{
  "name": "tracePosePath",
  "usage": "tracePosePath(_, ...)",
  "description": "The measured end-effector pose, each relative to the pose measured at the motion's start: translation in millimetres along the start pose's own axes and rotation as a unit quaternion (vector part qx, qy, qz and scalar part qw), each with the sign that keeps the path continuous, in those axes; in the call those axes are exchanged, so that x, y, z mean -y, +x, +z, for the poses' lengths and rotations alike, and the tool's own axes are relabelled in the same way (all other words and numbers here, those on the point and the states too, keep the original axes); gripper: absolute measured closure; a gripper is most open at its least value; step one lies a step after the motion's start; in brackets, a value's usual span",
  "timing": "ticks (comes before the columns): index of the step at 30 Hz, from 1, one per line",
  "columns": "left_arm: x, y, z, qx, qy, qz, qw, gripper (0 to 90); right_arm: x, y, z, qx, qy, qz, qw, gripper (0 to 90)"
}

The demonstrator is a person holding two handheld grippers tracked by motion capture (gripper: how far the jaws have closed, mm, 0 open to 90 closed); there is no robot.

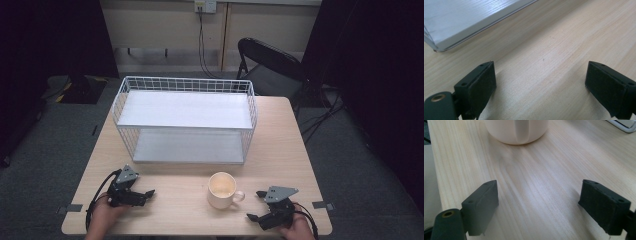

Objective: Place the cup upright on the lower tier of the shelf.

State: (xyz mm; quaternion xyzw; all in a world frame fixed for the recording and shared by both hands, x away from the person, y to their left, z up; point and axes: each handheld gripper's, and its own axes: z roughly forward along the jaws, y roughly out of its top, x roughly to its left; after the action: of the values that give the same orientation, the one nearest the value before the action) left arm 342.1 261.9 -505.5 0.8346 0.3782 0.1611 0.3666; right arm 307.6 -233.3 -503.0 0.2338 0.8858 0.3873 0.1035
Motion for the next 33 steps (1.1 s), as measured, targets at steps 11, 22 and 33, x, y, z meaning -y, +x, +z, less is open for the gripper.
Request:
tracePosePath(11,-0.3,-0.2,0.5,0.002,0.002,0.002,1.0000,7.7,-0.5,1.1,0.5,0.004,0.000,0.004,1.0000,14.3)
tracePosePath(22,-0.6,-0.6,0.9,0.003,0.003,0.003,1.0000,6.3,-7.6,3.4,4.1,0.011,0.009,0.020,0.9997,16.4)
tracePosePath(33,-0.6,-0.6,0.9,0.003,0.003,0.003,1.0000,6.3,-22.0,7.2,3.6,-0.025,-0.016,0.037,0.9989,20.3)
